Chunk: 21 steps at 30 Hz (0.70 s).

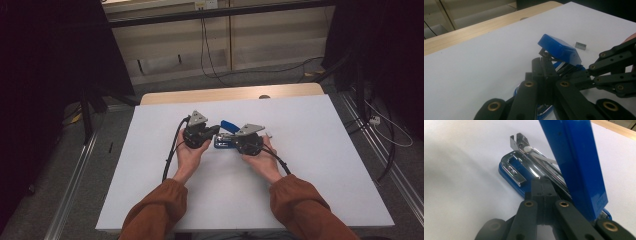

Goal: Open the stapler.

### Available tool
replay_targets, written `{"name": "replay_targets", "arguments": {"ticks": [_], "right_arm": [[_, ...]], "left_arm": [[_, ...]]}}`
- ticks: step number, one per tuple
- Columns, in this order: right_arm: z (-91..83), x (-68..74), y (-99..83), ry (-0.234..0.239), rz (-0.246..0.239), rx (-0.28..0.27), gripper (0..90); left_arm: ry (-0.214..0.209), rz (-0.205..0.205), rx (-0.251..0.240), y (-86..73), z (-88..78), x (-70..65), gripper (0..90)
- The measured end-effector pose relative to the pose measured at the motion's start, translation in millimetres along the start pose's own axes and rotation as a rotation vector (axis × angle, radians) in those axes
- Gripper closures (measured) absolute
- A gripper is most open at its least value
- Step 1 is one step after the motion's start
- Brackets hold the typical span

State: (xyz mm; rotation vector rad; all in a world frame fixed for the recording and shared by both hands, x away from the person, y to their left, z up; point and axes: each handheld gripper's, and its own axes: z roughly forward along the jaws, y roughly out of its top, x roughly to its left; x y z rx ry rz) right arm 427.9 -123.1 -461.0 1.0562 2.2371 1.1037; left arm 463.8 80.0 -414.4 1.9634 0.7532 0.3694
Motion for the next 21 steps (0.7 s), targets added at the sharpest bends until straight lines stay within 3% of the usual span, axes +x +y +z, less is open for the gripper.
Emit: {"name": "replay_targets", "arguments": {"ticks": [5,21], "right_arm": [[-0.1,0.3,-0.2,-0.002,0.003,-0.001,90.0],[0.1,0.9,-0.6,0.007,-0.010,-0.008,90.0]], "left_arm": [[0.015,-0.005,-0.002,1.1,2.1,-0.2,90.0],[-0.004,-0.003,-0.021,5.7,2.5,-1.7,90.0]]}}
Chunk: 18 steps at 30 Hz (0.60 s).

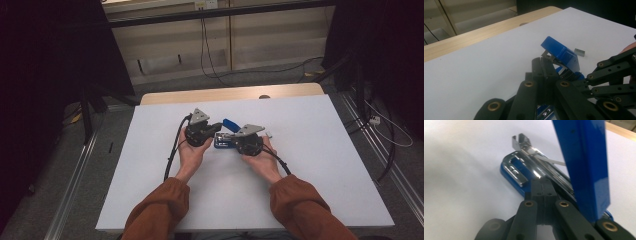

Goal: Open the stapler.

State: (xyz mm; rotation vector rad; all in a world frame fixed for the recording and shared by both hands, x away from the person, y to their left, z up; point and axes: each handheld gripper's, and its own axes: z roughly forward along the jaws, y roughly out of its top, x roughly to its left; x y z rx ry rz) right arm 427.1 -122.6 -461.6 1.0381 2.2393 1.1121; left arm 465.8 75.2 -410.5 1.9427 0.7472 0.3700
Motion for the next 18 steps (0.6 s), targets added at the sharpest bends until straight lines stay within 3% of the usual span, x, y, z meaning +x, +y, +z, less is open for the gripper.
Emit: {"name": "replay_targets", "arguments": {"ticks": [9,14,18], "right_arm": [[-0.7,0.8,0.4,0.012,-0.009,-0.005,90.0],[-5.9,5.2,5.2,0.030,-0.003,-0.073,90.0],[-8.8,9.9,11.7,0.015,0.006,-0.114,90.0]], "left_arm": [[0.006,-0.001,-0.009,-0.5,0.9,-0.3,90.0],[-0.001,-0.005,-0.005,-1.1,1.3,2.4,90.0],[0.000,-0.010,-0.007,-1.2,1.9,2.4,90.0]]}}
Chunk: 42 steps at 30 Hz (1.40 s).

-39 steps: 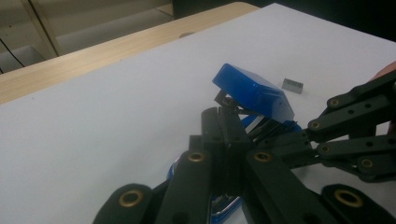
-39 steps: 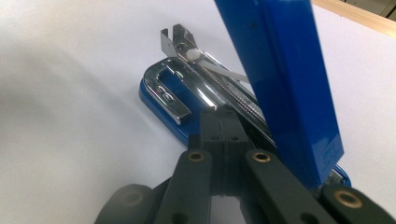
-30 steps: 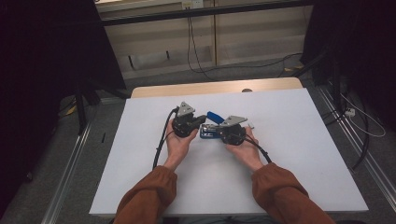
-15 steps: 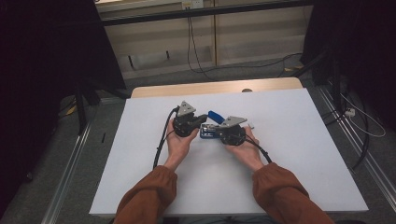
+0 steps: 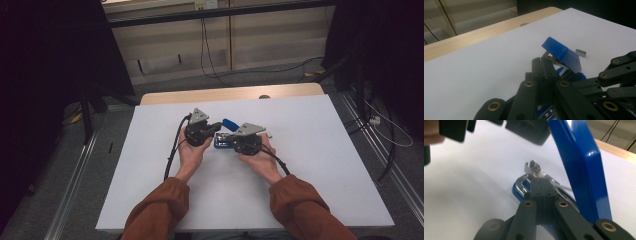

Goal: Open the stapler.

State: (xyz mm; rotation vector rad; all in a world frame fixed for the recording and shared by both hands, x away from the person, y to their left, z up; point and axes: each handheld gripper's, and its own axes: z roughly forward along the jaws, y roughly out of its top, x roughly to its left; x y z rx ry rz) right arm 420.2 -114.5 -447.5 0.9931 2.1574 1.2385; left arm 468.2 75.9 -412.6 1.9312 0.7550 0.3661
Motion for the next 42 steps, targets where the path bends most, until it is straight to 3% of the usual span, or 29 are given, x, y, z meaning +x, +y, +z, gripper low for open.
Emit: {"name": "replay_targets", "arguments": {"ticks": [10,18,27,31,36,42], "right_arm": [[10.9,5.8,10.0,-0.063,0.005,-0.037,90.0],[18.1,5.7,7.2,-0.113,-0.013,-0.049,90.0],[21.2,7.6,6.0,-0.128,-0.001,-0.064,90.0],[22.2,8.6,5.3,-0.124,-0.008,-0.059,90.0],[21.8,8.9,5.6,-0.132,-0.018,-0.055,90.0],[21.1,8.4,6.1,-0.133,-0.014,-0.055,90.0]], "left_arm": [[0.011,0.002,0.010,-2.2,1.6,2.7,90.0],[0.007,0.005,0.008,-1.1,1.5,2.7,90.0],[-0.005,0.013,0.007,-1.8,0.1,4.1,90.0],[0.005,0.013,0.018,-3.6,0.5,5.6,90.0],[0.029,0.023,0.091,-15.0,9.3,7.6,90.0],[0.023,0.034,0.112,-17.7,12.5,7.0,90.0]]}}
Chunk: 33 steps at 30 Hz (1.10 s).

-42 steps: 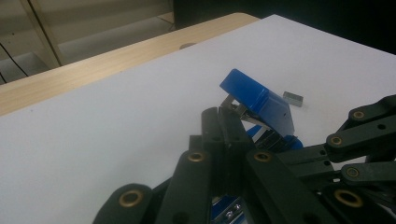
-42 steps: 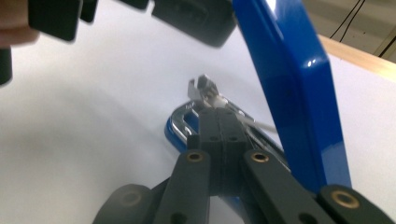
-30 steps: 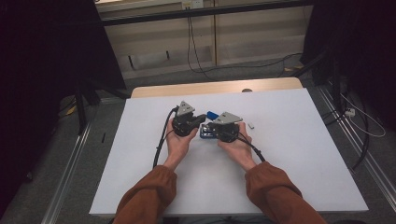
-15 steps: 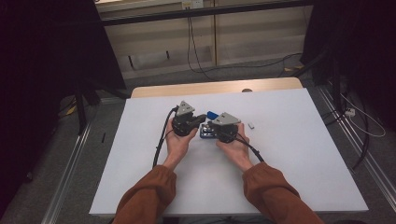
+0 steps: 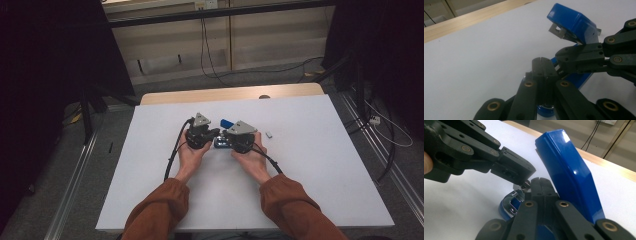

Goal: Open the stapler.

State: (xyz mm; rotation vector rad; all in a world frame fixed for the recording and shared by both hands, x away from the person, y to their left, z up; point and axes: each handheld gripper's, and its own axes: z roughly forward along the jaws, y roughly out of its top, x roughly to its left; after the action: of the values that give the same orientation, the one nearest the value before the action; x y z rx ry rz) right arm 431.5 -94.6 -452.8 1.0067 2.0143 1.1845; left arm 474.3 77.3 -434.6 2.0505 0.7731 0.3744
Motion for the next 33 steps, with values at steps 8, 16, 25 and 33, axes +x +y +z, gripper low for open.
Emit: {"name": "replay_targets", "arguments": {"ticks": [8,16,25,33], "right_arm": [[0.9,2.6,0.0,-0.003,-0.011,0.007,90.0],[2.8,5.3,-0.7,-0.009,-0.021,0.009,90.0],[5.0,7.4,1.1,-0.039,-0.018,-0.014,90.0],[2.5,5.7,2.8,-0.053,-0.015,-0.024,90.0]], "left_arm": [[-0.015,0.007,0.007,-1.2,0.3,0.8,90.0],[-0.012,0.015,0.007,-8.0,4.2,2.7,90.0],[-0.020,-0.001,0.007,-9.6,4.6,3.5,90.0],[-0.019,0.002,0.008,-9.3,4.8,3.3,90.0]]}}
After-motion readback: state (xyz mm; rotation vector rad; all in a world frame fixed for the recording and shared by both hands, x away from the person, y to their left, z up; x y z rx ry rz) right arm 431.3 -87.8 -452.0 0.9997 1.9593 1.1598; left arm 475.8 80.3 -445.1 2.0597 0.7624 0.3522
